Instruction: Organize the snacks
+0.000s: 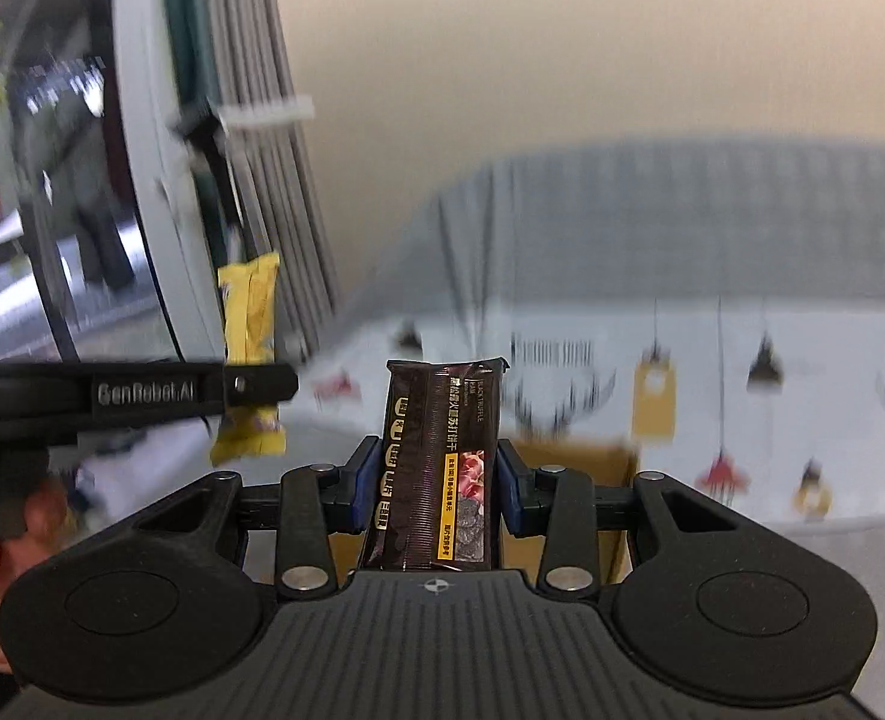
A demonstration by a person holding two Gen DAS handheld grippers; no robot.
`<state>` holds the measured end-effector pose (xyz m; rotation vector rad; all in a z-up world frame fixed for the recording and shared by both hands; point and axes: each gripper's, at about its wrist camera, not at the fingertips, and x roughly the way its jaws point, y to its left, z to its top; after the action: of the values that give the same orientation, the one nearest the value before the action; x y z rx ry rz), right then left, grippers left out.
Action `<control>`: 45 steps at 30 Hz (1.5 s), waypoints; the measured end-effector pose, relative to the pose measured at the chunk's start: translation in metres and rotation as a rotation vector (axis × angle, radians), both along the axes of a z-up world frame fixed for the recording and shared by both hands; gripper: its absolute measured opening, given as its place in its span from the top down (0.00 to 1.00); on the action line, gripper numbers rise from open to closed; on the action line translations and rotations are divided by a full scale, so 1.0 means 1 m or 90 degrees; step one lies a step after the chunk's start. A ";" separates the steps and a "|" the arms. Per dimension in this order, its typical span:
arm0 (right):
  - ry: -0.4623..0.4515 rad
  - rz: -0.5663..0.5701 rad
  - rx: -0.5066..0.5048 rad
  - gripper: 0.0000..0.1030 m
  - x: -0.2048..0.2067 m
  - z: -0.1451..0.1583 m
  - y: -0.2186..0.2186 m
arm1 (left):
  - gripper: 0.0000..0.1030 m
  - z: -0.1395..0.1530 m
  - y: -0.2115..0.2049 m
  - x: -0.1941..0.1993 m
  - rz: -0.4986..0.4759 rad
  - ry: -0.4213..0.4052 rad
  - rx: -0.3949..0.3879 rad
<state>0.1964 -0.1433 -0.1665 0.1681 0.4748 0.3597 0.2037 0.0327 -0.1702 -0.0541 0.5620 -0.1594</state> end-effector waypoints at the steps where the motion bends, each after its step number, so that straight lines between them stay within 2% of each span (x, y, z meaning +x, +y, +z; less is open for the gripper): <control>1: 0.023 0.000 -0.007 0.60 0.008 -0.013 0.003 | 0.75 -0.020 0.000 0.009 -0.007 0.035 0.009; 4: 0.095 -0.003 -0.032 0.60 0.028 -0.055 0.026 | 0.75 -0.071 -0.004 0.032 -0.028 0.114 0.044; 6: 0.145 -0.004 -0.042 0.60 0.040 -0.080 0.035 | 0.75 -0.100 0.000 0.044 -0.038 0.157 0.048; 9: 0.184 -0.004 -0.059 0.60 0.047 -0.106 0.043 | 0.75 -0.121 0.012 0.056 -0.041 0.186 0.042; 12: 0.206 -0.004 -0.067 0.60 0.052 -0.116 0.048 | 0.75 -0.121 0.021 0.054 -0.040 0.183 0.038; 15: 0.223 -0.002 -0.063 0.58 0.056 -0.112 0.050 | 0.74 -0.108 0.029 0.059 -0.040 0.168 0.027; 16: 0.220 -0.007 -0.056 0.49 0.054 -0.106 0.049 | 0.74 -0.101 0.028 0.059 -0.044 0.163 0.025; 17: 0.217 -0.011 -0.051 0.38 0.054 -0.098 0.047 | 0.62 -0.090 0.028 0.054 -0.048 0.155 0.023; 18: 0.210 -0.011 -0.044 0.15 0.052 -0.090 0.047 | 0.50 -0.080 0.027 0.048 -0.054 0.149 0.023; 19: 0.197 -0.007 -0.042 0.04 0.044 -0.079 0.047 | 0.19 -0.067 0.026 0.040 -0.054 0.139 0.021; 20: 0.186 -0.006 -0.044 0.04 0.040 -0.070 0.047 | 0.07 -0.054 0.024 0.032 -0.046 0.119 0.018; 21: 0.177 -0.011 -0.052 0.04 0.031 -0.057 0.047 | 0.01 -0.040 0.022 0.021 -0.042 0.094 0.016; 25: 0.159 -0.050 -0.068 0.02 -0.009 -0.009 0.041 | 0.00 0.006 0.011 -0.028 -0.050 0.062 0.032; 27: 0.157 -0.067 -0.074 0.01 -0.035 0.016 0.038 | 0.00 0.027 0.005 -0.054 -0.062 0.057 0.025; 29: 0.161 -0.098 -0.088 0.01 -0.062 0.036 0.037 | 0.00 0.044 -0.003 -0.074 -0.053 0.073 0.033; 31: 0.183 -0.131 -0.106 0.01 -0.084 0.051 0.035 | 0.00 0.057 -0.014 -0.091 -0.012 0.111 0.059; 33: 0.204 -0.151 -0.104 0.01 -0.103 0.061 0.031 | 0.00 0.069 -0.021 -0.110 -0.001 0.125 0.069; 38: 0.175 -0.182 -0.086 0.01 -0.148 0.085 0.025 | 0.00 0.097 -0.026 -0.151 -0.004 0.098 0.076; 45: 0.180 -0.166 -0.082 0.01 -0.162 0.100 0.026 | 0.00 0.118 -0.025 -0.172 0.015 0.108 0.089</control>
<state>0.0339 -0.1175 -0.0670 0.1533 0.7443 0.0487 0.0319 0.0073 -0.0525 0.0620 0.7397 -0.0931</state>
